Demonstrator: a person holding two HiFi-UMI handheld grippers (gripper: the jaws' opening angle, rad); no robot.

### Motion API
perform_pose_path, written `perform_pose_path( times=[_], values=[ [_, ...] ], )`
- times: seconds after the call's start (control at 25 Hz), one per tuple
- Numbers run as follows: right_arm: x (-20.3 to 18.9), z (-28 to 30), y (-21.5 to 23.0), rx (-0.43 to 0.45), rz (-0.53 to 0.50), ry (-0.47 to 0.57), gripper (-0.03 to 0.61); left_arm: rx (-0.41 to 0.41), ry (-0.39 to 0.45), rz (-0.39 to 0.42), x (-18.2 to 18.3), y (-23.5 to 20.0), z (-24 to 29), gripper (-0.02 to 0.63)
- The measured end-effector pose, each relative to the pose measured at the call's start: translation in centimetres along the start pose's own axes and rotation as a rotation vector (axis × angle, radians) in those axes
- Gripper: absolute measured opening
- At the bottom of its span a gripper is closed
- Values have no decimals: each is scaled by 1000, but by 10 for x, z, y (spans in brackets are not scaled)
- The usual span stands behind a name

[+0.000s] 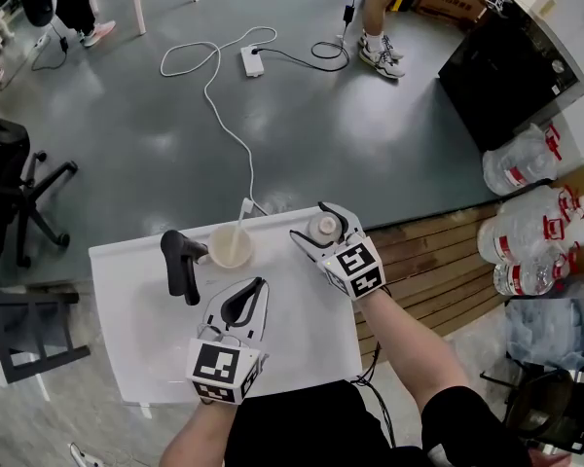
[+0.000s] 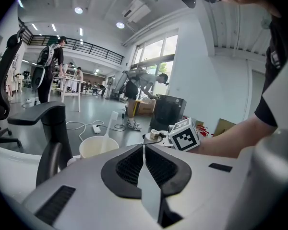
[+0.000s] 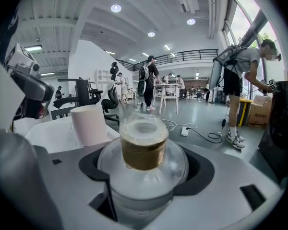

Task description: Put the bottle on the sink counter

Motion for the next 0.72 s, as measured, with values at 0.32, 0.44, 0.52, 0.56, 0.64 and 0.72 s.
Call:
perform_pose_path(
  times=[0.32, 0.44, 0.52, 0.56, 0.64, 0.72],
  values=[
    [-3, 5, 2, -34, -4, 5, 354, 2, -3, -8, -1, -5, 1, 21],
    [-2, 6, 2, -38, -11, 3, 354, 1, -2, -12, -2, -5, 0, 21],
    [-1, 6, 1, -41, -14, 2, 354, 1, 0, -15, -2, -5, 0, 21],
    [-2, 6, 1, -42, -12, 0, 354, 1, 1, -16, -2, -6, 0, 21],
    [-2, 6, 0, -43, -11, -7, 354, 0, 4, -18, -2, -7, 0, 21],
    [-1, 7, -1, -39, -15, -17, 354, -3, 7, -20, -1, -8, -1, 21]
  ],
)
Point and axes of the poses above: the fingertips, and each gripper's own axes: z forward along the fingers, y to its right, x out of its top, the point moved 10 cm from there along -z, backward along the fingers, and after that the axes turned 10 degrees about y, right-handed, at the moved point
